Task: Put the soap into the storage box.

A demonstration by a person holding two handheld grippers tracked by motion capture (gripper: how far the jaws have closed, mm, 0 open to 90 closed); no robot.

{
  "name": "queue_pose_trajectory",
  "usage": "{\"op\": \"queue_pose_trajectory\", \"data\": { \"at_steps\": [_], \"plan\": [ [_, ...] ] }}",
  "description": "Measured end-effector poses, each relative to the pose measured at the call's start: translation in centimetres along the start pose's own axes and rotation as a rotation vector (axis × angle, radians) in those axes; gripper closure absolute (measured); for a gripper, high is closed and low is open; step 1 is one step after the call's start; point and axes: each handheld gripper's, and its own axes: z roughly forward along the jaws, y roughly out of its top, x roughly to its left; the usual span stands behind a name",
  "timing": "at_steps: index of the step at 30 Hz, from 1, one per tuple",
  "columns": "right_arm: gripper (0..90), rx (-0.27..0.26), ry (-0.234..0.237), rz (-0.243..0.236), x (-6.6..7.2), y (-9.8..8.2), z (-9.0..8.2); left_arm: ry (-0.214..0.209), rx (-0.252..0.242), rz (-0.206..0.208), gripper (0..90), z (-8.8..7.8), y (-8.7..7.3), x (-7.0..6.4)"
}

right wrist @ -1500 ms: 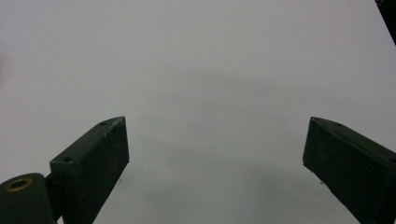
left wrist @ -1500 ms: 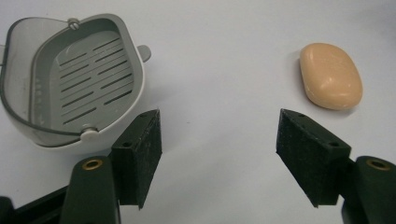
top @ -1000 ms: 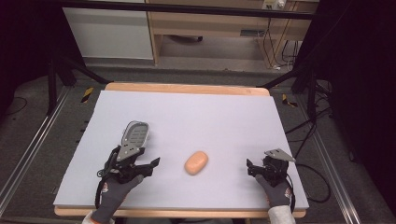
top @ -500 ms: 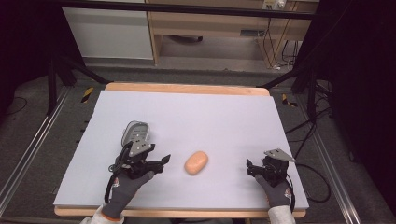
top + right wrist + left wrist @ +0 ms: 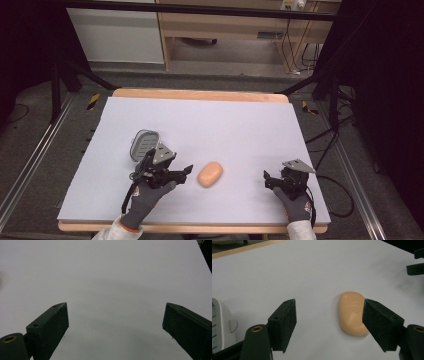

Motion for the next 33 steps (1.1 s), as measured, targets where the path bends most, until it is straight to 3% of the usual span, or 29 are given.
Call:
{"op": "queue_pose_trajectory", "data": {
  "at_steps": [15, 33],
  "plan": [
    [6.8, 0.005, 0.006, 0.004, 0.0, 0.0, 0.0, -0.028, 0.048, 0.033, 25.6, 2.7, 0.6, -1.8],
    [6.9, 0.015, 0.017, 0.001, 0.0, 0.0, 0.2, -0.040, 0.112, 0.049, 24.4, 5.8, 0.6, -3.1]
  ]
}}
